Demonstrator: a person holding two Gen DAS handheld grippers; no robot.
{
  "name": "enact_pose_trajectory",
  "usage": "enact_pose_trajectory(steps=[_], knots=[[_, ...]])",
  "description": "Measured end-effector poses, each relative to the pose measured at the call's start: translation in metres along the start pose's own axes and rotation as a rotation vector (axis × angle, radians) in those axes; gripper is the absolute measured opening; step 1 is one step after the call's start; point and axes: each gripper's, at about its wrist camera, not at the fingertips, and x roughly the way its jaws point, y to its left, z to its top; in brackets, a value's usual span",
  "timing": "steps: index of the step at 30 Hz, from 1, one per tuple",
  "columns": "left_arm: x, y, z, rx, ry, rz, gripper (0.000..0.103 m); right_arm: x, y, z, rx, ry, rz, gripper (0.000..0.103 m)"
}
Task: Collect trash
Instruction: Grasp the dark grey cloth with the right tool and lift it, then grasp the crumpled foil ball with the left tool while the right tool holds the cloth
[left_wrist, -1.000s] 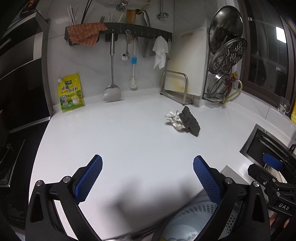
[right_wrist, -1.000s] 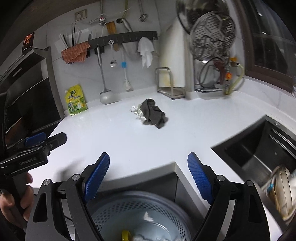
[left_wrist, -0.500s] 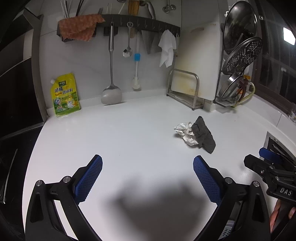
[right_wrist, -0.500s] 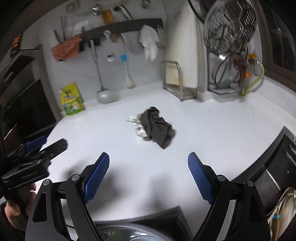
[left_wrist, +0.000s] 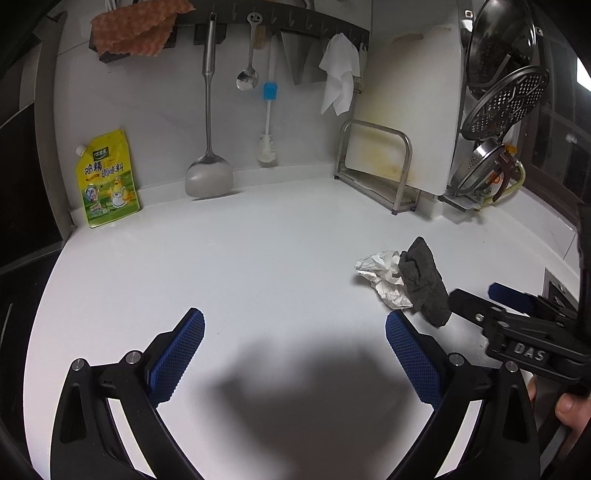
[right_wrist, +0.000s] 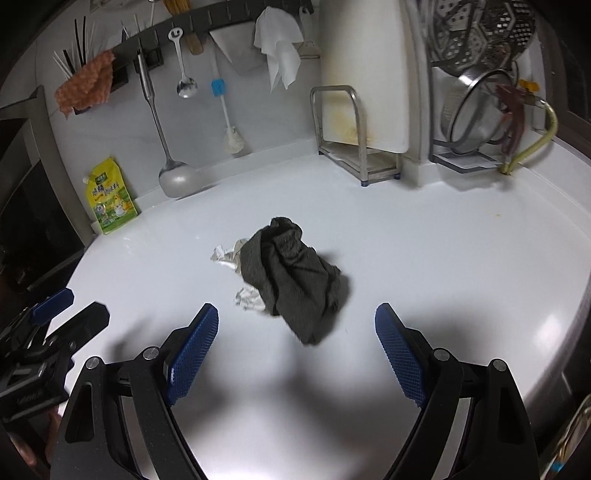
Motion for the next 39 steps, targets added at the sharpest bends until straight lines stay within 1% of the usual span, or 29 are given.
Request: enact_pose_trajectory(steps=[5,8,14,15,16,17,18,19,20,24,28,33,37,39], knots=[[0.01,-0.004,0.0,0.014,0.029,-0.019,0.097,0.026,0.003,0.011,-0.022,0.038,-0.002,0.083],[0.014,-0.004,-0.001,0.022,0.031,-0.008,0.097,0.038,0.004,0.014,-0.042,0.054,-0.017,0.083],[0.02,-0.004,0.0,0.014,0.049,-0.015,0.097,0.046,0.003,0.014,-0.043,0.046,-0.015,0.081],[0.02,-0.005,-0.001,0.016,0.05,-0.015,0.097,0.045,0.003,0.014,-0.049,0.041,-0.011,0.073],[0.02,-0.007,-0.001,0.019,0.049,-0.015,0.097,0.044,0.004,0.014,-0.059,0.045,-0.003,0.062],[0.02,-0.008,0.0,0.022,0.047,-0.015,0.097,0.044,0.005,0.014,-0.069,0.048,0.004,0.058],[0.019,-0.01,0.0,0.026,0.046,-0.014,0.097,0.043,0.005,0.014,-0.075,0.047,0.009,0.05],[0.019,-0.012,0.0,0.03,0.044,-0.013,0.097,0.042,0.006,0.013,-0.082,0.042,0.018,0.039],[0.019,-0.014,0.0,0.033,0.044,-0.013,0.097,0.04,0.006,0.013,-0.087,0.041,0.022,0.035],[0.021,-0.023,0.002,0.035,0.056,-0.028,0.097,0.031,0.002,0.012,-0.078,0.026,0.055,0.029],[0.023,-0.035,0.006,0.043,0.049,-0.036,0.097,0.016,-0.009,0.013,-0.051,-0.014,0.076,0.024],[0.031,-0.051,0.009,0.047,0.055,-0.046,0.097,-0.003,-0.034,0.016,-0.004,-0.065,0.057,0.021],[0.045,-0.063,0.013,0.045,0.073,-0.045,0.097,-0.011,-0.055,0.018,0.042,-0.091,0.046,0.02],[0.056,-0.068,0.015,0.046,0.097,-0.036,0.097,-0.013,-0.063,0.018,0.063,-0.101,0.048,0.02]])
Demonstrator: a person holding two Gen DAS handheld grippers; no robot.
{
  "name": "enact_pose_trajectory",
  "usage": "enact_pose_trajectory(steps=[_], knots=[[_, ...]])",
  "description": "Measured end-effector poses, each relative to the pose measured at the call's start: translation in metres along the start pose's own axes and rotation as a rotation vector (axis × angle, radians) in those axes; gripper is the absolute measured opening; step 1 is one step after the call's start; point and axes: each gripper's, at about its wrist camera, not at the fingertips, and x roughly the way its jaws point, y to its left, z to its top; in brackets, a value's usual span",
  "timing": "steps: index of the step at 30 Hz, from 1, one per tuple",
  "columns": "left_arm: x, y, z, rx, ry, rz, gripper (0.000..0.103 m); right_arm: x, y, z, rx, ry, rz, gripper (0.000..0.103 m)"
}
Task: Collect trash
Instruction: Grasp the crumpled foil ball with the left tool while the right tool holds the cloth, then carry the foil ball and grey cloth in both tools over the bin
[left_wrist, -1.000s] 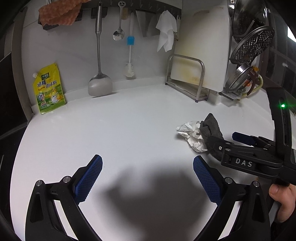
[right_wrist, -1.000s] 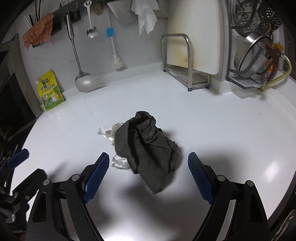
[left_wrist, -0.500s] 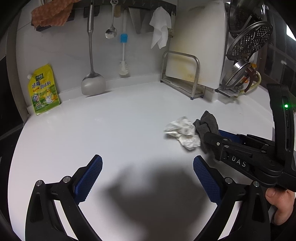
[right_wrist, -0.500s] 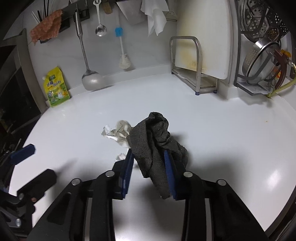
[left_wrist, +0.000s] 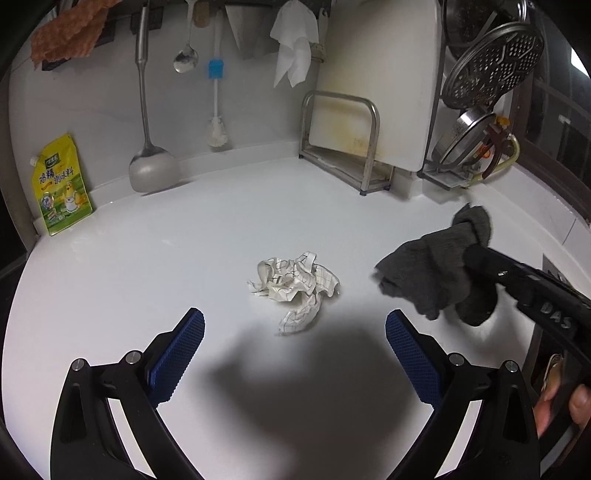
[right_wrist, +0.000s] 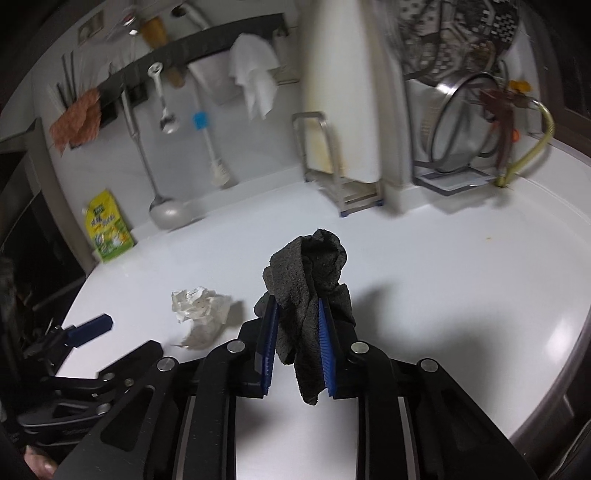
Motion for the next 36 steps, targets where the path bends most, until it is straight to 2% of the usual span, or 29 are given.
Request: enact_pose_trajectory(steps=[14,21,24,25,29,32,36], knots=[[0.065,-0.001,0.011,-0.103,0.153,0.062,0.097,-0.006,-0.018,-0.002,0.07,-0.01,0.051,0.019],[0.076,-0.016,0.018,-0.037,0.136,0.123,0.093,-0.005,-0.024,-0.002,0.097,-0.003,0.076,0.019],[0.08,-0.019,0.018,-0.022,0.151,0.124,0.071,-0.004,-0.027,-0.002,0.108,0.002,0.08,0.019],[0.082,-0.018,0.017,-0.022,0.164,0.113,0.06,-0.004,-0.027,-0.002,0.109,0.002,0.08,0.019],[0.08,-0.014,0.016,-0.041,0.158,0.077,0.036,-0.004,-0.027,-0.003,0.11,0.003,0.078,0.019],[0.075,-0.017,0.016,-0.027,0.139,0.061,0.028,-0.003,-0.025,-0.004,0.1,0.006,0.075,0.019],[0.06,-0.023,0.011,0.008,0.103,0.051,0.026,-0.003,-0.023,-0.004,0.09,0.002,0.076,0.019]])
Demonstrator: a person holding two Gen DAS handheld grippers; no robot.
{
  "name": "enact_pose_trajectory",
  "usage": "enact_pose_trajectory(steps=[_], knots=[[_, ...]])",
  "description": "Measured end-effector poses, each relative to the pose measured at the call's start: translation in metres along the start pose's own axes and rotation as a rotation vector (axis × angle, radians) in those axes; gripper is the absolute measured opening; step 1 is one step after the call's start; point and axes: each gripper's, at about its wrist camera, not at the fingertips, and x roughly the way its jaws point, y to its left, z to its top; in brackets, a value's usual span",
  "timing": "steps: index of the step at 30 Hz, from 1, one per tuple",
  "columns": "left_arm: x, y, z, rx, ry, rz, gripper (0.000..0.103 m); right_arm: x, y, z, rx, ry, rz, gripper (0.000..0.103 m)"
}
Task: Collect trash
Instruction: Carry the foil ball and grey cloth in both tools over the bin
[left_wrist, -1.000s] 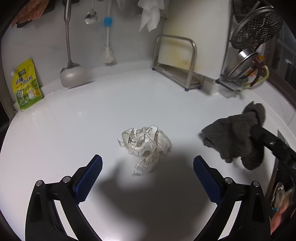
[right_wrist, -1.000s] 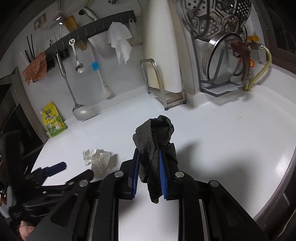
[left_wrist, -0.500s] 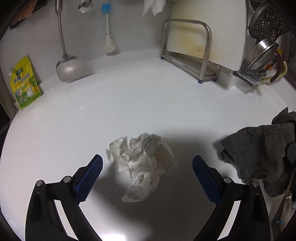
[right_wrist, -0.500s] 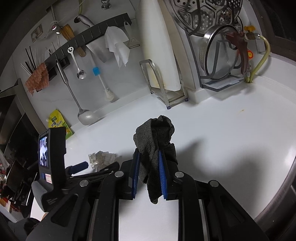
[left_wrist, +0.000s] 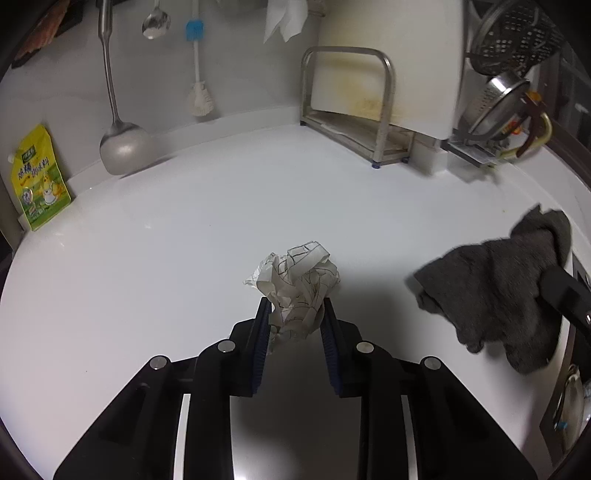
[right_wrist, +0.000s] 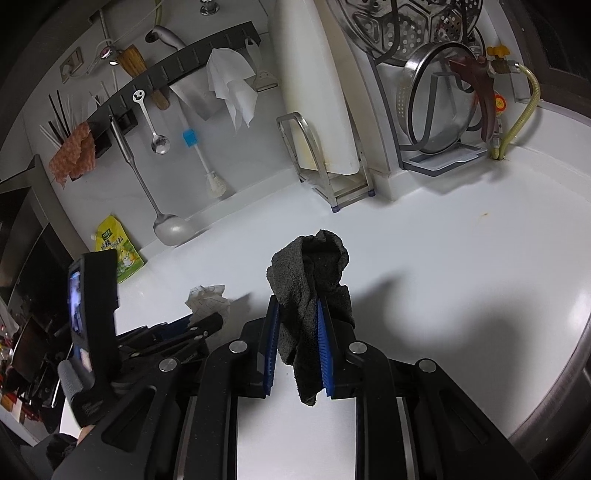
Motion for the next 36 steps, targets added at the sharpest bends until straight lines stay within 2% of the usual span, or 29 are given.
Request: enact_pose_trajectory(steps=[9,12,15,18,27,36], knots=[[-0.067,-0.001,-0.026,0.056,-0.085,-0.01,0.026,-0.007,0.016,-0.006,-0.046,-0.017,-0.008,0.018],[-0.092,0.01,-0.039,0.054,-0.107,-0.016,0.026,-0.02,0.024,-0.013,-0.025,-0.044,0.018,0.018],[-0.119,0.022,-0.056,0.067,-0.131,0.01,0.026,-0.039,0.04,-0.027,-0.093,-0.067,-0.017,0.018],[-0.141,0.032,-0.071,0.067,-0.149,0.021,0.026,-0.055,0.05,-0.041,-0.099,-0.056,-0.026,0.018],[-0.194,0.043,-0.12,0.058,-0.182,-0.02,0.026,-0.121,0.082,-0.101,-0.105,-0.058,-0.056,0.018],[-0.219,0.044,-0.18,0.046,-0.136,-0.098,0.026,-0.18,0.096,-0.182,-0.025,-0.063,-0.093,0.018]])
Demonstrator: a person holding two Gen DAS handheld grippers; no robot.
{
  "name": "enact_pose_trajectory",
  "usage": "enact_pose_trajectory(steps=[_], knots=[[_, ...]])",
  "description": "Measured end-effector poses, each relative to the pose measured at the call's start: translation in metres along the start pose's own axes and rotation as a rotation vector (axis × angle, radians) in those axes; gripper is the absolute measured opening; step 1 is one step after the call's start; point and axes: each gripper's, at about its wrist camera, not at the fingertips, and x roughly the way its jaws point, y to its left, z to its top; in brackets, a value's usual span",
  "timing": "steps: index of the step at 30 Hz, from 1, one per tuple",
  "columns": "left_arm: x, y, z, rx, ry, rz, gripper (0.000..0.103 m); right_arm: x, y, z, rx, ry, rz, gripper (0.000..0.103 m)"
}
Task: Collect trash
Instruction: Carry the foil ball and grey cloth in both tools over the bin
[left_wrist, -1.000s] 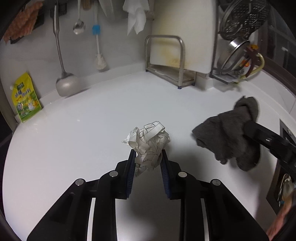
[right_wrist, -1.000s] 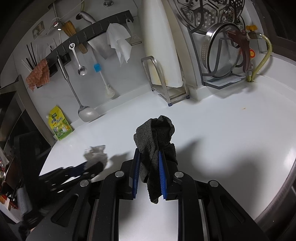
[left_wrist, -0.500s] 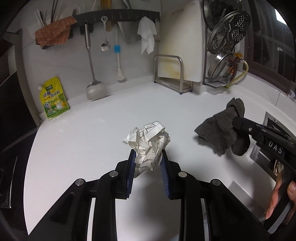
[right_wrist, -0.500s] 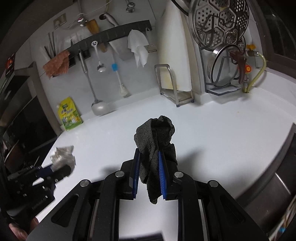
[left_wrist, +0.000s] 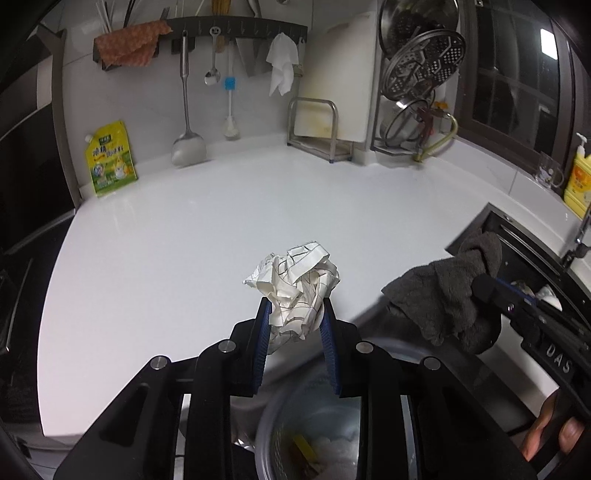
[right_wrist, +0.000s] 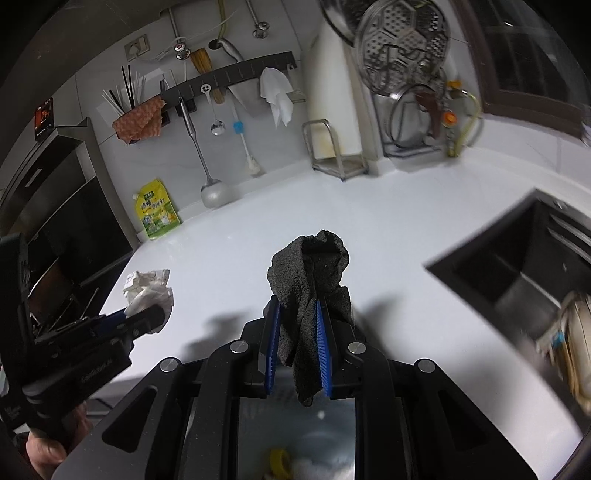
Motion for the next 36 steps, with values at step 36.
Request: enact_pose_trajectory(steps=[36], knots=[[-0.026,-0.023,-0.08,0.117,0.078,-0.089,0.026,-0.032,-0.002,-0.1,0.099,0.128,-0.024,0.018]])
